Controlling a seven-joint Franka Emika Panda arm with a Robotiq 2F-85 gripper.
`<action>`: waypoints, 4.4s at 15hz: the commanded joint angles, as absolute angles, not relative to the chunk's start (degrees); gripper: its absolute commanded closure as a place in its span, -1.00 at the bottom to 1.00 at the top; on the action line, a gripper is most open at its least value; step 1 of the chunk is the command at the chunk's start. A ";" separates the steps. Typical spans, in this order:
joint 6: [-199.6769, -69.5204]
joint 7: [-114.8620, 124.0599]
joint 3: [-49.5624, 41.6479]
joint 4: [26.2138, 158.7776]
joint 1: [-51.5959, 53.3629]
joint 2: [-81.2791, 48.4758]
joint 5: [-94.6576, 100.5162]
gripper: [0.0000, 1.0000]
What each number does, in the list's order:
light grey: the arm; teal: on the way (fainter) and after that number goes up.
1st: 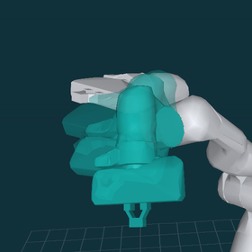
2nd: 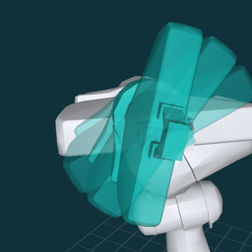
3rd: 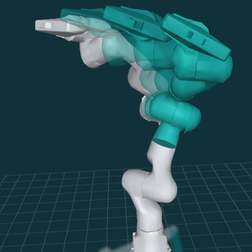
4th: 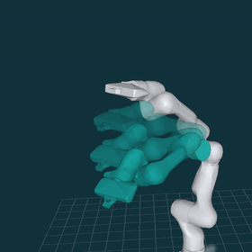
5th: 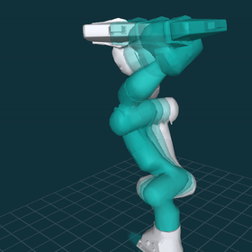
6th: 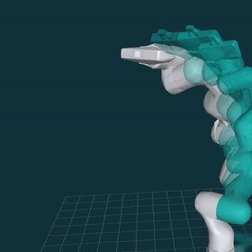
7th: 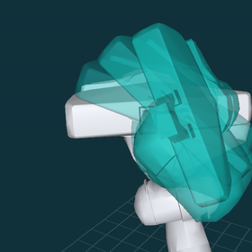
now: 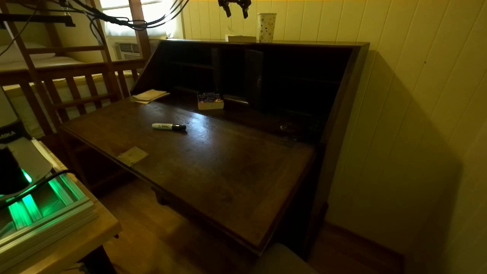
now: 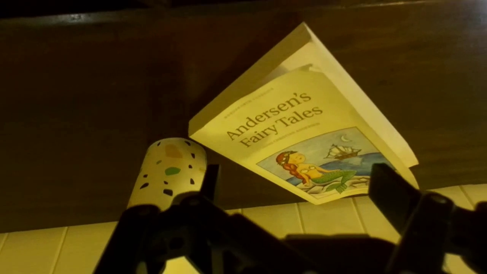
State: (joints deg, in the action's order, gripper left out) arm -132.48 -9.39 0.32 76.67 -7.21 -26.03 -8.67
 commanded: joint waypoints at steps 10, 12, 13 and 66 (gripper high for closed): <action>-136.46 -10.53 2.57 75.53 -6.95 -30.59 -9.72 0.81; -135.50 -10.78 2.72 75.90 -7.23 -30.63 -9.88 1.00; -134.88 -10.62 2.61 75.99 -7.25 -30.57 -9.71 1.00; -119.31 -3.88 -1.52 79.29 -8.04 -21.21 -8.63 -0.92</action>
State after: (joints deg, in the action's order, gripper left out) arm -119.68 -8.00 -1.09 75.03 -7.92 -25.20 -6.78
